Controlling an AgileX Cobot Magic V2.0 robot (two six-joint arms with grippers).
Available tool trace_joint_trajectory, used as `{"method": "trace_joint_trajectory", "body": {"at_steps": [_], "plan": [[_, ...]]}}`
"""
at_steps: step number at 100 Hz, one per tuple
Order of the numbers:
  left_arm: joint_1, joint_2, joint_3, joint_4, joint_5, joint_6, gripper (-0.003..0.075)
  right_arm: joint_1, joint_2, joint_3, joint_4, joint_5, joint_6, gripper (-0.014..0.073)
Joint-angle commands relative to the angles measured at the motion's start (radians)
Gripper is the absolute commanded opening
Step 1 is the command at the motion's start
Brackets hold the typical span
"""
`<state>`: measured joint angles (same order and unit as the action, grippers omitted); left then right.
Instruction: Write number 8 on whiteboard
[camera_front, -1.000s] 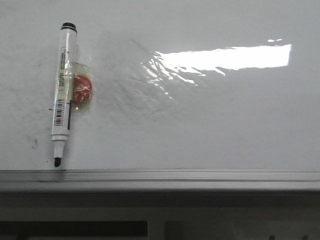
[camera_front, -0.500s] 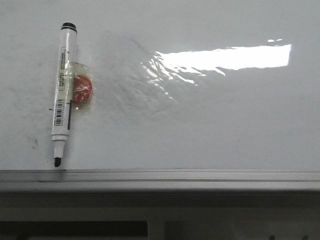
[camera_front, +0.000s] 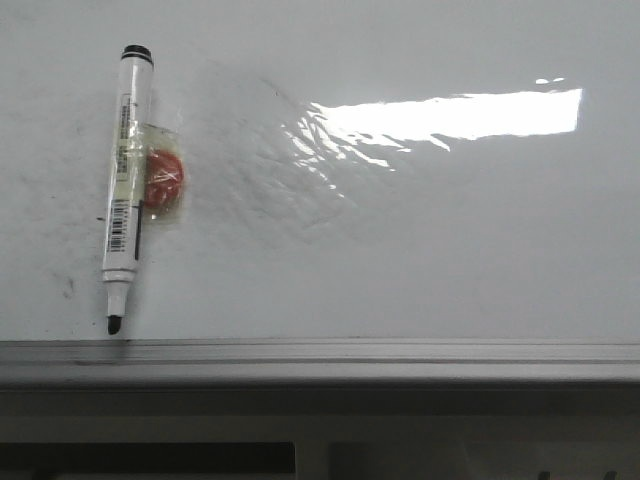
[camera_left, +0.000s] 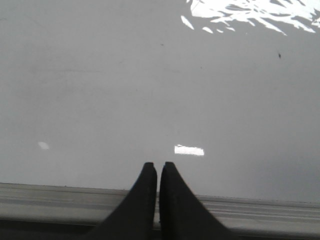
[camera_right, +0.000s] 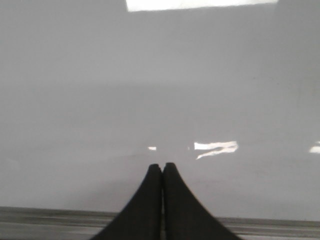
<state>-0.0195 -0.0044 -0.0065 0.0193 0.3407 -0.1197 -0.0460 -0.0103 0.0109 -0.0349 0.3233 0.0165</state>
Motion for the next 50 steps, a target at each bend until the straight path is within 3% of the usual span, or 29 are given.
{"method": "trace_joint_trajectory", "body": {"at_steps": [1,10,26,36,50], "plan": [[0.002,-0.028,0.04,0.019,-0.048,-0.012,-0.002,-0.006,-0.022,0.013,-0.018,-0.057,-0.008,-0.0064],[0.002,-0.028,0.04,0.064,-0.051,-0.011,-0.002,-0.006,-0.022,0.013,-0.018,-0.125,-0.008,-0.0064],[0.002,-0.028,0.04,0.283,-0.053,-0.011,-0.002,-0.006,-0.022,0.013,-0.031,-0.206,-0.008,-0.0064],[0.002,-0.028,0.04,0.22,-0.094,-0.011,-0.002,-0.006,-0.022,0.013,-0.072,-0.206,-0.008,-0.0064],[0.002,-0.028,0.04,-0.019,-0.2,-0.011,-0.002,-0.006,-0.022,0.013,-0.07,-0.315,-0.008,-0.0064]]}}
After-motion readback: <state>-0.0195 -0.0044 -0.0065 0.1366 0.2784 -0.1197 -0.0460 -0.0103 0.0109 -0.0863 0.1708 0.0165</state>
